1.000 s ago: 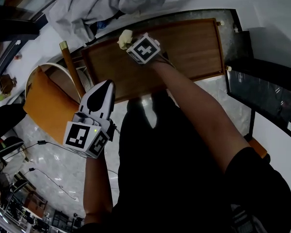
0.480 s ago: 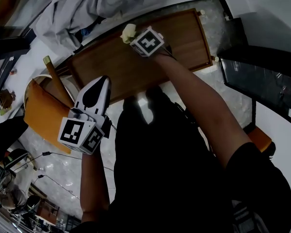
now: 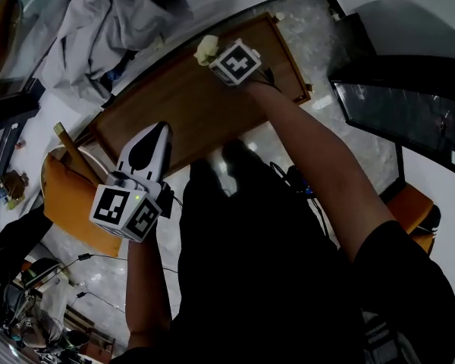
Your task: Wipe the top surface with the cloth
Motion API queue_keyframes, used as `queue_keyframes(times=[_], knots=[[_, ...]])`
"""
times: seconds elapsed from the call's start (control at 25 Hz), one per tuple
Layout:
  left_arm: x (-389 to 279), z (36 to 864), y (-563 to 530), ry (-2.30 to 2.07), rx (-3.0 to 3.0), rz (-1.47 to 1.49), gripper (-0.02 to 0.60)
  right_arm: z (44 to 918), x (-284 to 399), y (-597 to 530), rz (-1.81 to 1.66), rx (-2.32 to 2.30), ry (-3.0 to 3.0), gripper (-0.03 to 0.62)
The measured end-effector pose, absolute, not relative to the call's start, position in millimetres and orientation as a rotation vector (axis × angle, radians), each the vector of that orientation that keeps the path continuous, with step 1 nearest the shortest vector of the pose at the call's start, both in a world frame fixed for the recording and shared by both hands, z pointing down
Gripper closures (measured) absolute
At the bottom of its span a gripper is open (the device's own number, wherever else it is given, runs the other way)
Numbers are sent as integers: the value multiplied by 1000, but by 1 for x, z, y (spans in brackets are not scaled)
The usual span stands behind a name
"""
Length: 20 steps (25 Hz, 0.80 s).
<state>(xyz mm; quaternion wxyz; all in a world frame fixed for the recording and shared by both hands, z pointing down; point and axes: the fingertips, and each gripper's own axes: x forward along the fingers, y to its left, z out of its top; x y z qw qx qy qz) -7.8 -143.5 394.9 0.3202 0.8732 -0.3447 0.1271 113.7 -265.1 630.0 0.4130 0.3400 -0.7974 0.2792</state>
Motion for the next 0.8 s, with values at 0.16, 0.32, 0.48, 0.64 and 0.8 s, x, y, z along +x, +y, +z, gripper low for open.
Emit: queue_keyframes(times=[0.16, 0.32, 0.48, 0.64, 0.8], knots=[[17, 393, -148, -869, 2312, 333, 572, 630, 152, -270, 710, 919, -1975, 545], [34, 392, -150, -841, 2325, 344, 572, 630, 193, -278, 708, 1003, -1918, 545], [44, 390, -155, -829, 2334, 351, 572, 630, 226, -289, 699, 1074, -1873, 546], [46, 385, -154, -830, 2352, 359, 572, 627, 248, -299, 703, 1160, -1841, 546], [42, 381, -153, -849, 2347, 361, 572, 626, 261, -304, 697, 1176, -1804, 545]])
